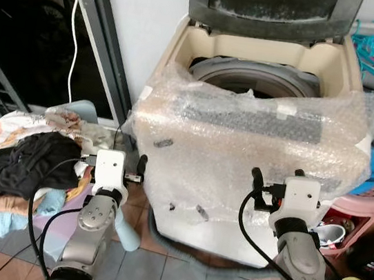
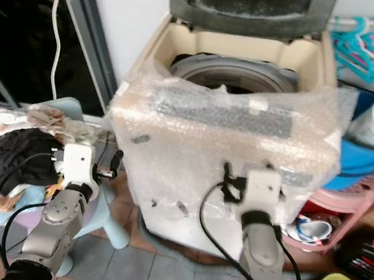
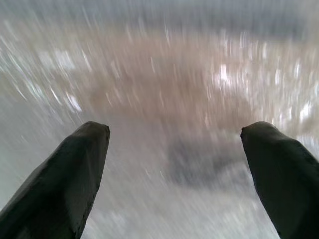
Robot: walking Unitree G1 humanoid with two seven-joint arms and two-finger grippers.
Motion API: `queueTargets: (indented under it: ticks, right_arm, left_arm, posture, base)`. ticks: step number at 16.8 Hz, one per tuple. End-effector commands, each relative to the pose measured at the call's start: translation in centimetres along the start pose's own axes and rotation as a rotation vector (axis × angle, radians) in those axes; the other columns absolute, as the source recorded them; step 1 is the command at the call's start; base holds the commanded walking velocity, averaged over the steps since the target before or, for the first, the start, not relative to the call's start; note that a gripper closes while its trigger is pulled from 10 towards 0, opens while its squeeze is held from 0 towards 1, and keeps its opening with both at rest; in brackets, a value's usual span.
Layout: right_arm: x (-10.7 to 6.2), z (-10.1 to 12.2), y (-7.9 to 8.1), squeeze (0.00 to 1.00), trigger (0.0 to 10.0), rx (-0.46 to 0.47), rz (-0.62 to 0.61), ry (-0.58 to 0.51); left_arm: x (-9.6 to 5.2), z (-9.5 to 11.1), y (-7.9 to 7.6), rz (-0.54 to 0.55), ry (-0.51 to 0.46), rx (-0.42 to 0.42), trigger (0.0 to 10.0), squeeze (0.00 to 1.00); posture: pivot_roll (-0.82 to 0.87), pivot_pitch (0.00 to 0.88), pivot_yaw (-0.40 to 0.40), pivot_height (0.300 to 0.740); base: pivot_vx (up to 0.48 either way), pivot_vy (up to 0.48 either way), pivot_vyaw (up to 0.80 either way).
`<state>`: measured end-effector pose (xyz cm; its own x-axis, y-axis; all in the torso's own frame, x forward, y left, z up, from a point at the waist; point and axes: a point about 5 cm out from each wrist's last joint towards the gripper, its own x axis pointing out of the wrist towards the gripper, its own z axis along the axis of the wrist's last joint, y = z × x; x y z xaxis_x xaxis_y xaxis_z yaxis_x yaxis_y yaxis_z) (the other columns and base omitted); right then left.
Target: Clothes washing
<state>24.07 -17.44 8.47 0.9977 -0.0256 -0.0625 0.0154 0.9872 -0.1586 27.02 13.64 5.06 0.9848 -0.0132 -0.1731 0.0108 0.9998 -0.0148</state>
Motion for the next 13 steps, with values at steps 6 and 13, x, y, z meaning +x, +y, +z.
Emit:
queueTargets:
  ticks: [6, 13]
  right_arm:
    - [-0.4, -1.5, 1.0, 0.00, 10.0, 0.086, 0.074, 0.011]
    - [0.4, -1.6, 1.6, 0.00, 10.0, -0.019, 0.089, 0.028]
  left_arm:
    - [0.1, 0.5, 0.8, 0.014, -0.014, 0.020, 10.0, 0.00]
    - [-0.2, 0.1, 1.3, 0.025, 0.003, 0.009, 10.0, 0.00]
  posture:
    - [-0.11, 0.000, 0.133, 0.740]
    - [-0.11, 0.000, 0.131, 0.740]
  base:
    - [-0.323, 0.000, 0.00]
    - [-0.137, 0.000, 0.00]
